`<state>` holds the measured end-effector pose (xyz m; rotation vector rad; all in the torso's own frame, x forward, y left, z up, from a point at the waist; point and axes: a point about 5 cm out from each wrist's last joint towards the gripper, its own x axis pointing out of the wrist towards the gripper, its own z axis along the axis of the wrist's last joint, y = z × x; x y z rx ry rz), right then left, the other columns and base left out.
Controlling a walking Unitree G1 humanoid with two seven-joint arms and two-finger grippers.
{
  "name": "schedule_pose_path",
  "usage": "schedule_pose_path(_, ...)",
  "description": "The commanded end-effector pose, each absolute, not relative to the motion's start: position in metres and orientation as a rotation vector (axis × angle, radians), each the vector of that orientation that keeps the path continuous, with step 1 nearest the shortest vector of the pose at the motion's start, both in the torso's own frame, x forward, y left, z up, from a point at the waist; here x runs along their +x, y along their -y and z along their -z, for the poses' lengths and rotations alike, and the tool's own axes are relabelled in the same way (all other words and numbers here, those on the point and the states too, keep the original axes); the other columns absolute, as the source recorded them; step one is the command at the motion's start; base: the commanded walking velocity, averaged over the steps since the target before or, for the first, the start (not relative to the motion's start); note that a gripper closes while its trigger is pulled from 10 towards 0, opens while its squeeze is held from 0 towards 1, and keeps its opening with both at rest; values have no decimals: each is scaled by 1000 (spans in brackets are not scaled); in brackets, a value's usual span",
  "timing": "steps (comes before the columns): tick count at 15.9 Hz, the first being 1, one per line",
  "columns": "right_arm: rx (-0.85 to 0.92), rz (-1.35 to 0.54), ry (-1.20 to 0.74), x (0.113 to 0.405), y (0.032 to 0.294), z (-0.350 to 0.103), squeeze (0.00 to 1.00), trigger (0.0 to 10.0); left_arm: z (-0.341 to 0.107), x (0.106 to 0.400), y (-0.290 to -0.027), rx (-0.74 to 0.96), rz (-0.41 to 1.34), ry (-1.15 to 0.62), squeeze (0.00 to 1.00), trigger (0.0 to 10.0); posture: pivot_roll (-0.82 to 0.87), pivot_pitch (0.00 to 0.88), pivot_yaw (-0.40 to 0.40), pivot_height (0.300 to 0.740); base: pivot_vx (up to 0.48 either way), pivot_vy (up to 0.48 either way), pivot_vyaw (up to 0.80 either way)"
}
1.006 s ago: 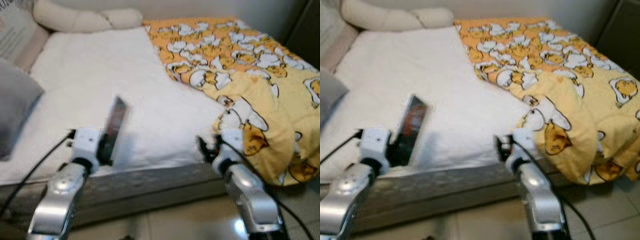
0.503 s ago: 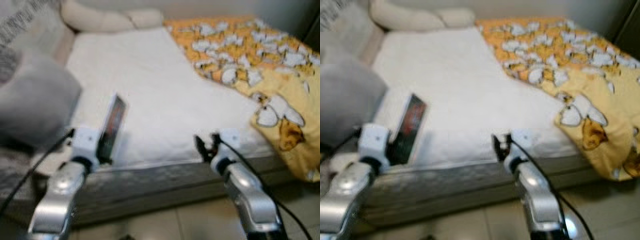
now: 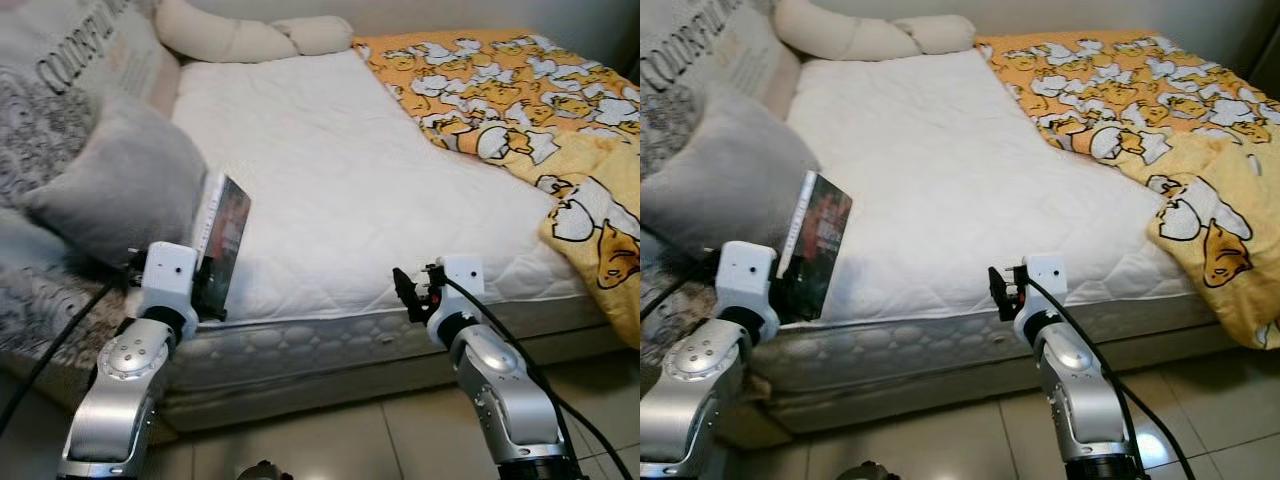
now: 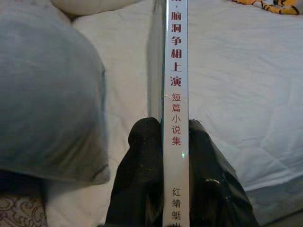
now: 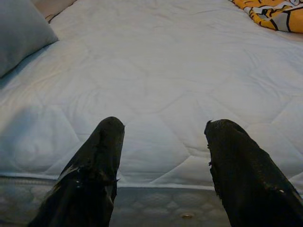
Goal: Clean up the room
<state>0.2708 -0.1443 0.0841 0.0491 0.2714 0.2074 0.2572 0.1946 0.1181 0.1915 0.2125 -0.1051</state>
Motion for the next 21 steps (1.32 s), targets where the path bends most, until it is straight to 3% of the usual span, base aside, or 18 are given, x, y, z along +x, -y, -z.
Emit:
schedule_pose_path(1, 45, -206, -248, 274, 146, -90, 0, 10000, -130, 262, -190, 190, 114, -150, 0, 10000, 48, 0, 31, 740, 315, 0, 0)
schedule_pose_path(14, 20, -250, -246, 274, 143, -89, 0, 10000, -128, 262, -190, 195, 119, -154, 0, 10000, 49, 0, 33, 740, 313, 0, 0)
schedule_pose_path(18, 12, -286, -248, 273, 140, -89, 0, 10000, -129, 263, -190, 196, 123, -153, 0, 10000, 48, 0, 33, 740, 316, 0, 800)
schedule_pose_path(21, 24, -271, -259, 272, 141, -88, 0, 10000, -128, 263, -190, 197, 124, -155, 0, 10000, 48, 0, 34, 740, 319, 0, 160)
